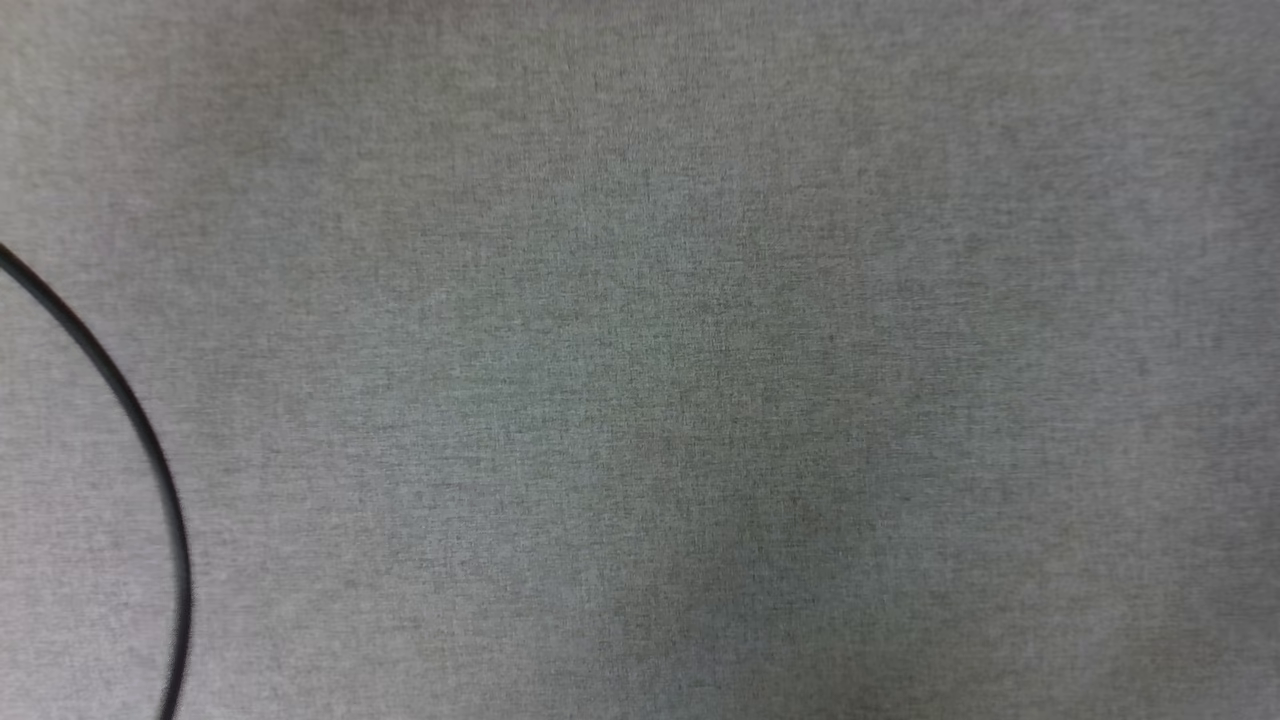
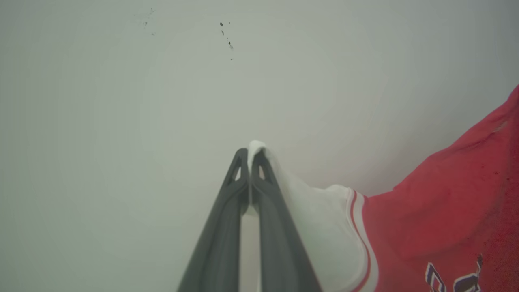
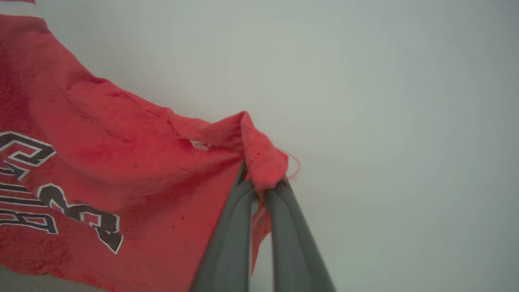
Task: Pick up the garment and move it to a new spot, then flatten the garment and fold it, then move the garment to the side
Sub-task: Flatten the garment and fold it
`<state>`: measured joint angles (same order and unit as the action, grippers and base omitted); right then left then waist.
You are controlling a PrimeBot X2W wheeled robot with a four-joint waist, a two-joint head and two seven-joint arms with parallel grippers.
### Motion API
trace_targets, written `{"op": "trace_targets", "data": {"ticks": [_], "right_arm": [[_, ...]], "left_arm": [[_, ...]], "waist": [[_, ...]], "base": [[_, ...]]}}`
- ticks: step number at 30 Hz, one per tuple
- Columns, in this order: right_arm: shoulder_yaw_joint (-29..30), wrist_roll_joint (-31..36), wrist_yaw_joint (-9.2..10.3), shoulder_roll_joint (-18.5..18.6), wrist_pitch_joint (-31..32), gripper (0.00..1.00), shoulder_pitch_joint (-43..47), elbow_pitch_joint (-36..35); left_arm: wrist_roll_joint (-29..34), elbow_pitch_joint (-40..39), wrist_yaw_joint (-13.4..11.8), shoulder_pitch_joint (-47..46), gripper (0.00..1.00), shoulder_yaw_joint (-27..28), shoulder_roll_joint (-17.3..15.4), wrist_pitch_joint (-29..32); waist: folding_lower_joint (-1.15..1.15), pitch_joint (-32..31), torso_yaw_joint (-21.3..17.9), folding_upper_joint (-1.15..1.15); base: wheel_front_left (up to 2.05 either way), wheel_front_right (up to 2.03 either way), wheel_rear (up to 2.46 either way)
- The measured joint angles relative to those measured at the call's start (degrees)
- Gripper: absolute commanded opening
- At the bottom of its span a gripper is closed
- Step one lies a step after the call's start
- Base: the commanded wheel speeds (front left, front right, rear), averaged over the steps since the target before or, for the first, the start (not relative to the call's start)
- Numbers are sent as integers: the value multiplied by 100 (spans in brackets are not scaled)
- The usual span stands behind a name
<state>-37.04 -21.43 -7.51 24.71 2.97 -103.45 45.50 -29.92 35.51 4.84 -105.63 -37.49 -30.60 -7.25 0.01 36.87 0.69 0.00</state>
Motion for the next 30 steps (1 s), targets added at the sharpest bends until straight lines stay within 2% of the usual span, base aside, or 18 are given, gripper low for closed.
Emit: {"op": "trace_targets", "data": {"ticks": [9,15,19,21,22,30], "right_arm": [[-503,-704,0,-193,-520,0,1521,194],[-947,-1050,0,-221,-811,0,2644,222],[-1222,-1346,0,-153,-951,0,3429,201],[-1277,-1436,0,-110,-983,0,3610,192],[-1439,-1560,0,-14,-1007,0,3956,138],[-1976,-2011,0,447,-1079,0,5262,-332]], "left_arm": [[-330,191,-52,1964,0,-222,53,-466],[-432,-124,-278,3473,0,-414,7,-639],[-549,-594,-603,4648,0,-521,-88,-688],[-576,-756,-654,4944,0,-572,-131,-688],[-661,-1069,-794,5551,0,-644,-212,-689],[-1039,-2258,-1452,7697,0,-843,-684,-658]], "waist": [[-1,-462,-35,0],[-1,-903,-64,0],[-1,-1253,-79,0],[-1,-1343,-82,0],[-1,-1525,-88,0],[-2,-2249,-105,0]], "base": [[0,0,0],[0,0,0],[0,0,0],[0,0,0],[0,0,0],[0,0,0]]}}
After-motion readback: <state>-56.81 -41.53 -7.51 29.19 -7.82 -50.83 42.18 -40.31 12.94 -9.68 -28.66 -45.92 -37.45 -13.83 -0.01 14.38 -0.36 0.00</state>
